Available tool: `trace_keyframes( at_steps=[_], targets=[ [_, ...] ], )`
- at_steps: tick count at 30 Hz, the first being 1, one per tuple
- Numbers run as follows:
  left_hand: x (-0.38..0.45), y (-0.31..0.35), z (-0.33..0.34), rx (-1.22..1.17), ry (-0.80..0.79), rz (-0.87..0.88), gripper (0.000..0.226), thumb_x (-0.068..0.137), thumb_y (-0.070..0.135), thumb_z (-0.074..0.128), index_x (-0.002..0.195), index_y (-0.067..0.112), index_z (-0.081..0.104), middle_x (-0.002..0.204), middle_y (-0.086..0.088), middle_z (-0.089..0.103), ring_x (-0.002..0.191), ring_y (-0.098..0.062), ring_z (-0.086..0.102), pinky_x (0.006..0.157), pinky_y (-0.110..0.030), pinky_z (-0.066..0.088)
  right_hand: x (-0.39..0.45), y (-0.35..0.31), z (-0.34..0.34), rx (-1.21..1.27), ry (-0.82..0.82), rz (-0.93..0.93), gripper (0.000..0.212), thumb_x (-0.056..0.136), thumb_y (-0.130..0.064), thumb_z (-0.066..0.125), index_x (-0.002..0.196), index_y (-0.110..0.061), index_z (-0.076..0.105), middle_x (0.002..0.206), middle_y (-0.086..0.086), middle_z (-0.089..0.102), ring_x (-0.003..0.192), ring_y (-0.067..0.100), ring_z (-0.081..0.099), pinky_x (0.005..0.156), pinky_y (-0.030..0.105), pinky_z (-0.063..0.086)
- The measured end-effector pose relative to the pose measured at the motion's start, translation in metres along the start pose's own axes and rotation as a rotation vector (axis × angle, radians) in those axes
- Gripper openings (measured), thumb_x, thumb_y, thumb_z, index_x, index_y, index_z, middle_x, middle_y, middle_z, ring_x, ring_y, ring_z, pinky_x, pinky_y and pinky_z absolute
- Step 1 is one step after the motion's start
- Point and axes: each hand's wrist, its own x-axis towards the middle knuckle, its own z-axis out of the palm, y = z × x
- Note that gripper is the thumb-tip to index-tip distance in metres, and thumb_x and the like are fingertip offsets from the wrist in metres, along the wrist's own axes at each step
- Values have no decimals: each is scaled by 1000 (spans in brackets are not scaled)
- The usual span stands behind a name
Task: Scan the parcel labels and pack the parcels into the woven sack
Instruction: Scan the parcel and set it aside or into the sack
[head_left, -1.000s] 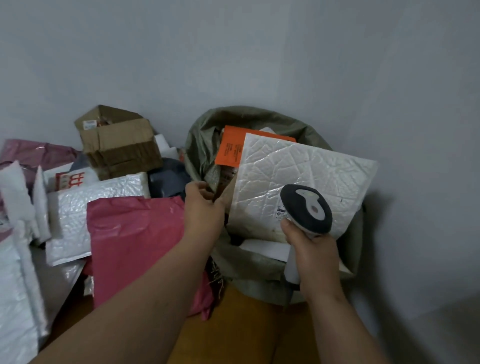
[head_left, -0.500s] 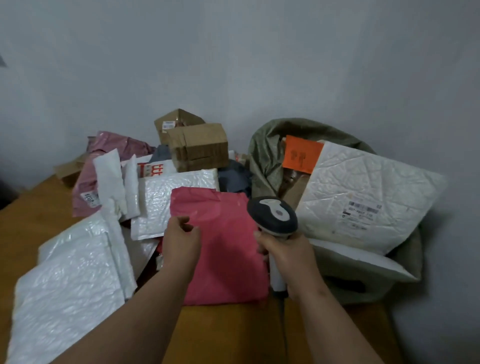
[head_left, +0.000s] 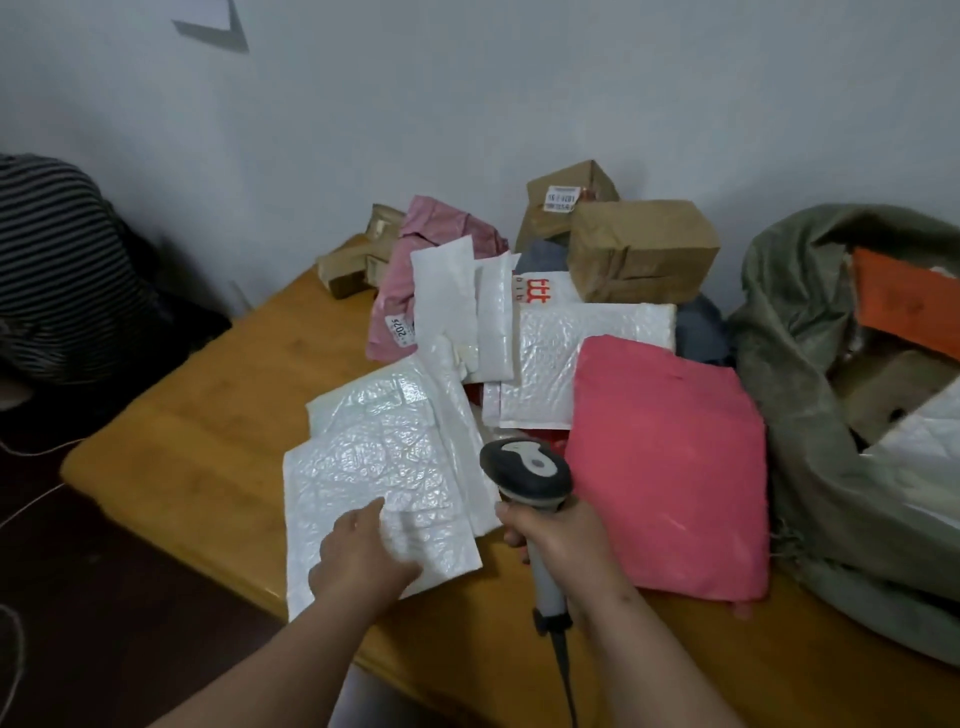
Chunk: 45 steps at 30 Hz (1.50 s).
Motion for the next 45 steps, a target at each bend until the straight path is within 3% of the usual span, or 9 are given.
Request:
trace_keyframes(
  at_steps=[8, 15, 18, 22, 26, 29, 34, 42, 45],
  targets=[
    [16, -18, 31, 355, -149, 130, 99, 86, 29, 64, 154, 44, -5, 166, 3, -13, 153, -28, -5, 121, -53, 17, 24, 5, 11, -25, -1, -5, 11, 79, -21, 81, 88, -18, 75, 73, -3, 76, 71, 11, 72, 74, 36, 57],
    [42, -32, 20, 107, 92, 186, 34, 95, 20, 41, 120, 38, 55, 127, 7, 59, 113, -18, 56, 93, -40, 49, 33, 9, 17, -44, 12, -6, 12, 80, -22, 79, 87, -13, 74, 69, 0, 73, 71, 16, 70, 73, 35, 56],
    [51, -28, -3, -92, 187, 131, 17, 98, 15, 42, 103, 25, 55, 80, 6, 57, 71, -13, 54, 67, -32, 47, 29, 1, 29, -31, 24, -36, 10, 80, -20, 78, 88, -16, 74, 70, -4, 72, 67, 8, 69, 69, 31, 54],
    [61, -14, -63, -517, 335, 149, 20, 92, 23, 39, 89, 16, 58, 81, -9, 60, 71, -28, 55, 61, -39, 42, 24, -17, 57, 30, 61, -95, 13, 80, -21, 78, 91, -20, 73, 74, -6, 74, 66, 3, 69, 58, 19, 53],
    [64, 4, -140, -1232, 111, -7, 16, 87, 9, 49, 76, 18, 56, 61, -2, 51, 56, -21, 51, 51, -29, 39, 16, -29, 91, 200, 151, -107, 21, 79, -21, 81, 97, -19, 73, 76, -3, 76, 79, 18, 72, 73, 36, 58],
    [61, 2, -182, -1549, -251, 4, 14, 85, 8, 50, 89, 14, 63, 80, -8, 57, 78, -24, 58, 82, -38, 53, 5, -31, 112, 335, 207, -120, 23, 78, -20, 83, 99, -18, 74, 78, -1, 76, 82, 20, 72, 72, 37, 60],
    [39, -6, -201, -1580, -794, 134, 26, 75, 12, 50, 88, 6, 72, 86, -11, 67, 80, -30, 68, 78, -47, 59, -20, -33, 118, 601, 182, -122, 6, 71, -14, 83, 77, -16, 82, 75, 4, 77, 65, 17, 74, 53, 28, 57],
    [15, 9, -190, -1570, -907, 143, 30, 77, 36, 53, 96, 15, 62, 98, -8, 64, 91, -29, 63, 89, -46, 50, -56, -34, 90, 773, -18, -109, 33, 52, -25, 84, 80, -9, 79, 94, 13, 77, 82, 26, 76, 60, 37, 60],
    [7, 16, -180, -1522, -1071, 231, 86, 71, 80, 52, 130, 18, 64, 131, -16, 64, 124, -38, 58, 101, -59, 42, -67, -36, 73, 716, -15, -161, 30, 56, -23, 90, 83, -13, 82, 93, 15, 77, 80, 32, 76, 67, 49, 61]
  ],
)
